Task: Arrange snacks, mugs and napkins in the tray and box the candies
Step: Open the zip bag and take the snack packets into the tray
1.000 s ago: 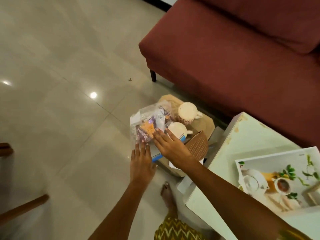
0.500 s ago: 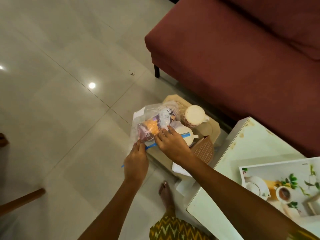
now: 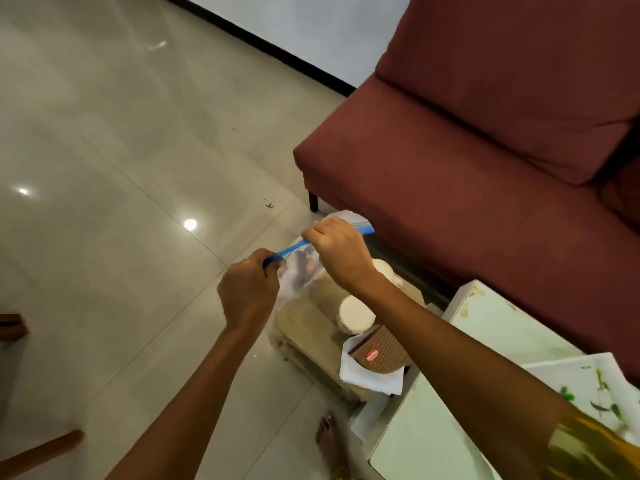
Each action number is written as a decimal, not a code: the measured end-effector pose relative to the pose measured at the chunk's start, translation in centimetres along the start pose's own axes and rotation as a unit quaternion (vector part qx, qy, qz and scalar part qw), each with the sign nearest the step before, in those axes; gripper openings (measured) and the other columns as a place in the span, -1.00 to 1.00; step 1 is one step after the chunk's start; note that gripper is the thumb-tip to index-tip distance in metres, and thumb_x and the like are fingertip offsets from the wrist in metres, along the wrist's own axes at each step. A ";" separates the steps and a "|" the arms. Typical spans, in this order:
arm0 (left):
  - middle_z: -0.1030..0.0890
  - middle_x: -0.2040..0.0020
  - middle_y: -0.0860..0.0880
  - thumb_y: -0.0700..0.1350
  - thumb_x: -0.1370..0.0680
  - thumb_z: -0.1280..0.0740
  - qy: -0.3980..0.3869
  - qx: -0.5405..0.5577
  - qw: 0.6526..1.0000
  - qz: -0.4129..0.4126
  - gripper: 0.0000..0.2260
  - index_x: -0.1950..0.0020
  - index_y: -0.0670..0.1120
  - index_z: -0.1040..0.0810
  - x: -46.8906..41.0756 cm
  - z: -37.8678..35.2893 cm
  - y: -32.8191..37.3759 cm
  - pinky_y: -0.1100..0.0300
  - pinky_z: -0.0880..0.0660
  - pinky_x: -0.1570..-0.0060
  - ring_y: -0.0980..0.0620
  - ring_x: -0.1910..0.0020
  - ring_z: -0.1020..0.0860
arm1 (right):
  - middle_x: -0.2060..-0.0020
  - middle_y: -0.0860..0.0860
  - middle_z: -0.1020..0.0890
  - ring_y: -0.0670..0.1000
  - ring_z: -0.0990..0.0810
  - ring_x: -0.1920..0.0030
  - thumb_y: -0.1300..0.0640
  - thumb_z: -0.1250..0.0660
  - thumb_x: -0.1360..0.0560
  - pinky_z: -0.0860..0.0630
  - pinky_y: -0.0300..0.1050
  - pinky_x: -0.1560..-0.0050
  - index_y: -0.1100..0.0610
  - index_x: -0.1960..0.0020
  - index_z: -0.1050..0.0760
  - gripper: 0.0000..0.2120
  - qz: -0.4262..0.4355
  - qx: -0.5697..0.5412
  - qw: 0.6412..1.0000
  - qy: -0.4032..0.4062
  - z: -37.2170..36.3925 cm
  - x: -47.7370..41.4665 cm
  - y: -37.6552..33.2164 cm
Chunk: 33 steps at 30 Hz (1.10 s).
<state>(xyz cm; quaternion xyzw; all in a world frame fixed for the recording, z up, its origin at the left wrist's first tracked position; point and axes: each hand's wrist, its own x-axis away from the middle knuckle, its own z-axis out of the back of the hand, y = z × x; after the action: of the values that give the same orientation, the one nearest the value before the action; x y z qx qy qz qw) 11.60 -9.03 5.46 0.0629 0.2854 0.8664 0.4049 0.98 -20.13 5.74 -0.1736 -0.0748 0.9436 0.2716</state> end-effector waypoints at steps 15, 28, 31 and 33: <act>-0.69 0.19 -0.04 -0.15 -0.43 -0.42 -0.075 0.202 0.974 -0.073 -0.80 -0.02 -0.15 -0.65 10.3 9.6 13.4 0.51 -0.44 0.26 0.14 0.28 -0.59 | -0.27 0.19 -0.51 0.23 -0.38 -0.35 0.31 -0.18 -0.51 -0.24 0.28 -0.36 0.20 -0.25 -0.48 -0.68 -0.052 0.136 0.952 0.270 16.4 15.1 -3.2; -0.68 0.13 0.15 -0.28 -0.49 -0.32 -0.198 0.391 0.898 -0.028 -0.78 -0.03 -0.01 -0.62 31.0 7.2 26.5 0.39 -0.55 0.10 0.17 0.09 -0.65 | -0.29 0.22 -0.47 0.14 -0.48 -0.27 0.34 -0.39 -0.38 -0.55 0.03 -0.12 0.34 -0.31 -0.36 -0.48 -0.107 -0.059 0.977 0.174 24.8 37.2 -3.8; -0.72 0.16 0.08 -0.26 -0.50 -0.30 -0.257 0.491 0.830 0.064 -0.80 0.01 -0.03 -0.65 35.4 6.2 29.2 0.40 -0.54 0.23 0.12 0.09 -0.67 | -0.41 0.16 -0.29 0.07 -0.30 -0.39 0.33 -0.28 -0.47 -0.44 0.00 -0.27 0.31 -0.39 -0.24 -0.48 -0.132 -0.096 0.970 0.180 26.4 42.1 -3.1; -0.72 0.13 0.00 -0.11 -0.50 -0.31 -0.298 0.526 0.785 0.135 -0.85 0.08 -0.04 -0.68 37.6 5.9 30.8 0.30 -0.56 0.25 0.04 0.09 -0.68 | -0.45 0.05 -0.12 -0.04 -0.11 -0.45 0.35 -0.19 -0.53 -0.32 0.03 -0.39 0.23 -0.44 -0.14 -0.48 -0.143 -0.114 0.969 0.164 27.5 45.2 -2.6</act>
<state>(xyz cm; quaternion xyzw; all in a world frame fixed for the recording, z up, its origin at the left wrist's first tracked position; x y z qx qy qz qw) -31.86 5.68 22.55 0.5592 0.5508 0.5658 0.2528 -43.66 5.14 18.93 -0.3434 -0.1599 0.8389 0.3908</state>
